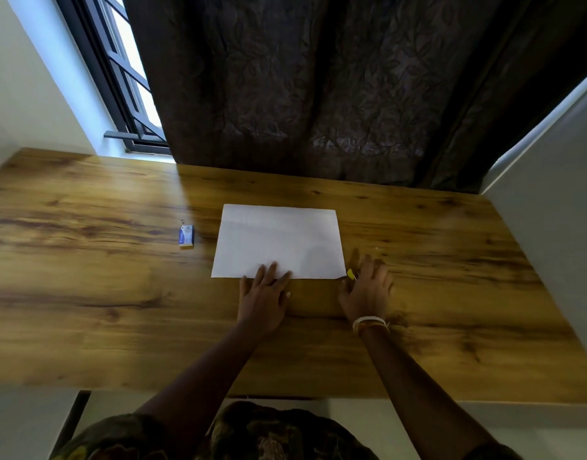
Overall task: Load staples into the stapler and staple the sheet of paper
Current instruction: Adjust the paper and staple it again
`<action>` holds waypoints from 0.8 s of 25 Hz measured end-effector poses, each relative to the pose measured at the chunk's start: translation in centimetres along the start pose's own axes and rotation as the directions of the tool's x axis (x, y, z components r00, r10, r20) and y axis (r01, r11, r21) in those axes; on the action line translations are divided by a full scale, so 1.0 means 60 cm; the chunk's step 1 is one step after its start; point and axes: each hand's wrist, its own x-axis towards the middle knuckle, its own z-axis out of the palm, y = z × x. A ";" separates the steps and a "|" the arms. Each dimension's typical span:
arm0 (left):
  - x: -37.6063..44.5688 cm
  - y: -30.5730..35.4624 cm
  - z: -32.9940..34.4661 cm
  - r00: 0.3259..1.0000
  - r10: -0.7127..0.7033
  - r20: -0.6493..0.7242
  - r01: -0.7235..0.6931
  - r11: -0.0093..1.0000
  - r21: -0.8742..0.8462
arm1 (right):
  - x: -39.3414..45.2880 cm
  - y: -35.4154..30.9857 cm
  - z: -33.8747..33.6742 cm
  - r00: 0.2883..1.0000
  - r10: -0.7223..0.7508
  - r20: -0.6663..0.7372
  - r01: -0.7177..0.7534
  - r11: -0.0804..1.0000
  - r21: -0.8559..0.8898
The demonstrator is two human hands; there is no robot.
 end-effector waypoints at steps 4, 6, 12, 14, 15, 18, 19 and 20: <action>0.003 0.009 0.004 1.000 -0.007 -0.017 0.007 1.000 -0.010 | 0.011 0.017 -0.005 0.964 0.210 0.161 -0.227 0.970 0.089; -0.001 0.008 0.006 0.999 -0.007 -0.035 0.006 1.000 -0.029 | 0.022 0.016 -0.007 0.954 0.201 0.221 -0.233 0.964 0.130; -0.014 -0.003 -0.010 0.979 -0.122 -0.165 0.093 0.981 -0.171 | 0.045 -0.062 -0.016 0.960 0.101 0.262 -0.212 0.871 0.444; -0.017 -0.019 -0.022 0.965 -0.170 -0.200 0.131 0.973 -0.192 | 0.047 -0.104 -0.009 0.944 0.049 0.325 -0.224 0.819 0.528; -0.019 -0.031 -0.029 0.956 -0.197 -0.216 0.153 0.967 -0.203 | 0.047 -0.125 -0.005 0.937 0.016 0.349 -0.222 0.798 0.560; -0.019 -0.074 -0.051 0.909 -0.305 -0.284 0.223 0.932 -0.286 | 0.041 -0.189 0.003 0.926 -0.051 0.375 -0.208 0.759 0.617; -0.018 -0.092 -0.059 0.886 -0.351 -0.304 0.251 0.913 -0.322 | 0.041 -0.209 0.008 0.926 -0.059 0.374 -0.207 0.749 0.630; -0.016 -0.112 -0.067 0.859 -0.396 -0.324 0.277 0.892 -0.357 | 0.042 -0.230 0.014 0.924 -0.068 0.376 -0.205 0.742 0.638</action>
